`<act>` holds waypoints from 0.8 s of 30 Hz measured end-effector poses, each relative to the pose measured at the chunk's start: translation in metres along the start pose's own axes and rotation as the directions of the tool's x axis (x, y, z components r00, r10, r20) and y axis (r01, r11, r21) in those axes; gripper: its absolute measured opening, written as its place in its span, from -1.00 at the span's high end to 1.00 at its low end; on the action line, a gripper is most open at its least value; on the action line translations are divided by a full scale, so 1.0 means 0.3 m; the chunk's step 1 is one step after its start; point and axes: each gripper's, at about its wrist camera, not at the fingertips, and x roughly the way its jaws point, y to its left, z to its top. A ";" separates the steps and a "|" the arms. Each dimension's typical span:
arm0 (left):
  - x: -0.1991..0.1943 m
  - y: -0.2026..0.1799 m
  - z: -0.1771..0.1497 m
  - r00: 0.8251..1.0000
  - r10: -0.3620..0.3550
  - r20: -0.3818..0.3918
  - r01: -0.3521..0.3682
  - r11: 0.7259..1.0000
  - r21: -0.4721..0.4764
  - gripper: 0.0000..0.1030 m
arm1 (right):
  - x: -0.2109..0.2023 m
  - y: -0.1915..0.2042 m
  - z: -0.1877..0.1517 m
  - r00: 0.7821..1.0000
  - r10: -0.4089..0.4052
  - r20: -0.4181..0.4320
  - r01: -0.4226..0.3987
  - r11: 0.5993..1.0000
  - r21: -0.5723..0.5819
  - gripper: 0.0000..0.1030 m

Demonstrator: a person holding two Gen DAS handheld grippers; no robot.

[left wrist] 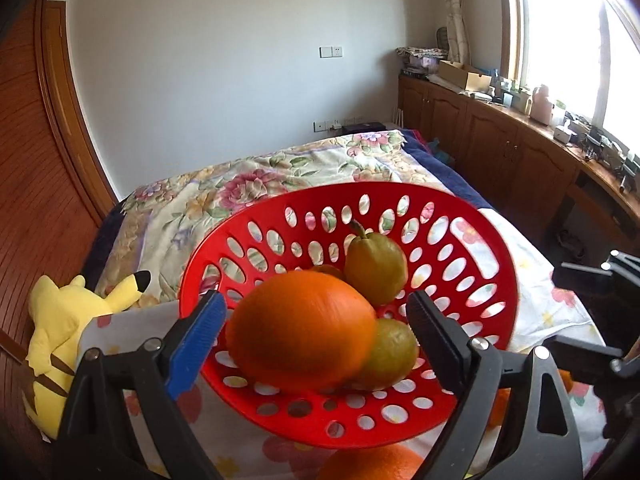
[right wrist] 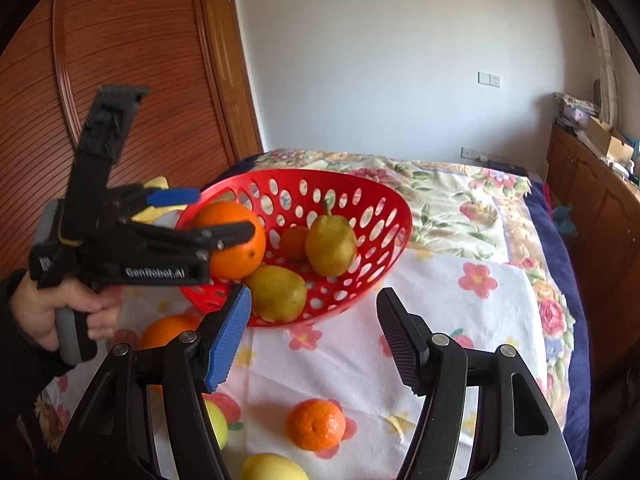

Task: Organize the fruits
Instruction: 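Withdraw both grippers from the basket, then reach the left gripper to a green citrus fruit while the right gripper approaches a mandarin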

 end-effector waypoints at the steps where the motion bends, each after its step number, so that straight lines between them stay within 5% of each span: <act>1: -0.007 -0.003 -0.001 1.000 -0.002 0.002 0.002 1.000 0.001 -0.77 | -0.005 -0.002 -0.004 1.000 0.001 0.001 -0.001 1.000 0.003 -0.30; 13: -0.180 -0.017 -0.084 0.997 -0.054 0.056 0.055 0.998 -0.015 -0.78 | -0.071 0.004 -0.114 1.000 -0.009 -0.001 0.010 0.999 0.050 -0.30; 24: -0.284 -0.013 -0.275 0.994 -0.082 0.067 0.087 0.994 -0.067 -0.79 | -0.144 0.029 -0.262 0.998 -0.048 -0.047 0.051 0.996 0.069 -0.28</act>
